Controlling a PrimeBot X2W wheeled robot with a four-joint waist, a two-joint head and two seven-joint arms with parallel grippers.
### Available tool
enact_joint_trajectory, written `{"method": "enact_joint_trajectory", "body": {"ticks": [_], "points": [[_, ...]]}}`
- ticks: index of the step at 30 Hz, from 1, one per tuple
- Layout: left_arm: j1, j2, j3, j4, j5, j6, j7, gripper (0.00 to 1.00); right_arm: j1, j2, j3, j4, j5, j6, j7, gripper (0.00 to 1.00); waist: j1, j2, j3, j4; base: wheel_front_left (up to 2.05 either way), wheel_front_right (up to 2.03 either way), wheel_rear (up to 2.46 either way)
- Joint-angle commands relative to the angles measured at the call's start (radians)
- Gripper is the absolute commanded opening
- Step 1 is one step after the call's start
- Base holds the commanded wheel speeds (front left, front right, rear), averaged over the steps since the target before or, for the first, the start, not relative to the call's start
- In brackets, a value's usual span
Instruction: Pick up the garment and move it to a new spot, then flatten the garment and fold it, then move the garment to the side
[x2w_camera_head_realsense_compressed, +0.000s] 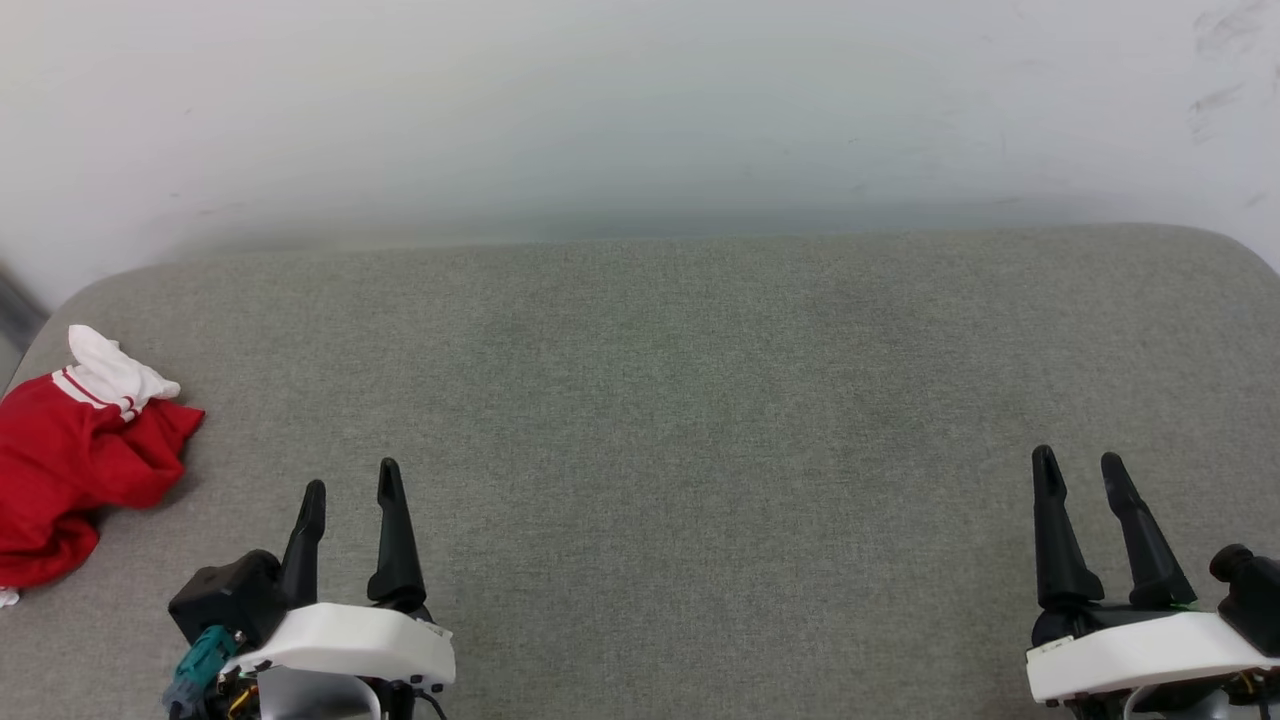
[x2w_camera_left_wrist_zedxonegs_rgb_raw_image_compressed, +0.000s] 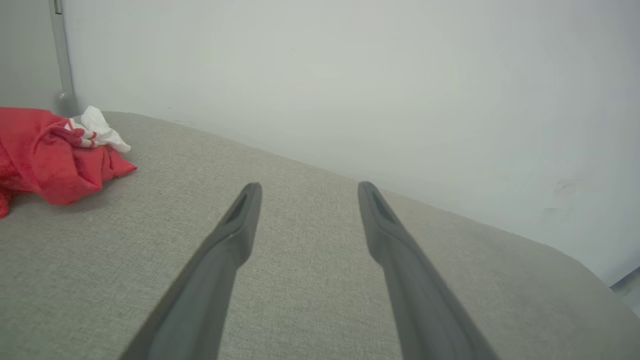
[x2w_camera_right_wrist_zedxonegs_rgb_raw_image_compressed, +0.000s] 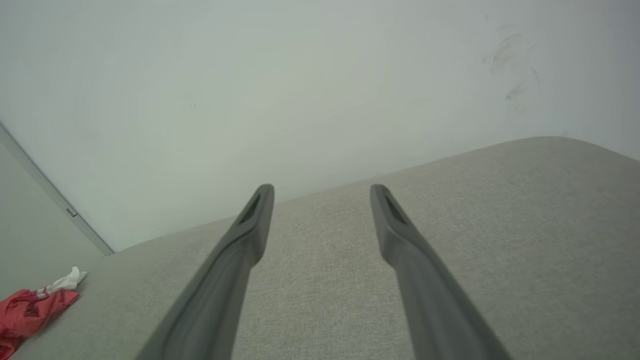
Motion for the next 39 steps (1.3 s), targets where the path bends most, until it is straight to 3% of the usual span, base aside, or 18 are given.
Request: {"method": "enact_joint_trajectory", "body": {"ticks": [1, 39], "points": [[0.004, 0.007, -0.006, -0.015, 0.030, 0.002, -0.010, 1.00, 0.006, 0.000, 0.002, -0.014, -0.029, 0.000, -0.009, 1.00, -0.0002, 0.0000, 0.000, 0.000, 0.00, 0.00, 0.00], [0.039, -0.001, -0.030, -0.018, 0.322, 0.014, -0.089, 1.00, 0.046, 0.001, 0.019, -0.065, -0.300, 0.000, -0.088, 1.00, -0.0002, 0.0000, 0.004, 0.001, 0.00, 0.00, 0.00]]}}
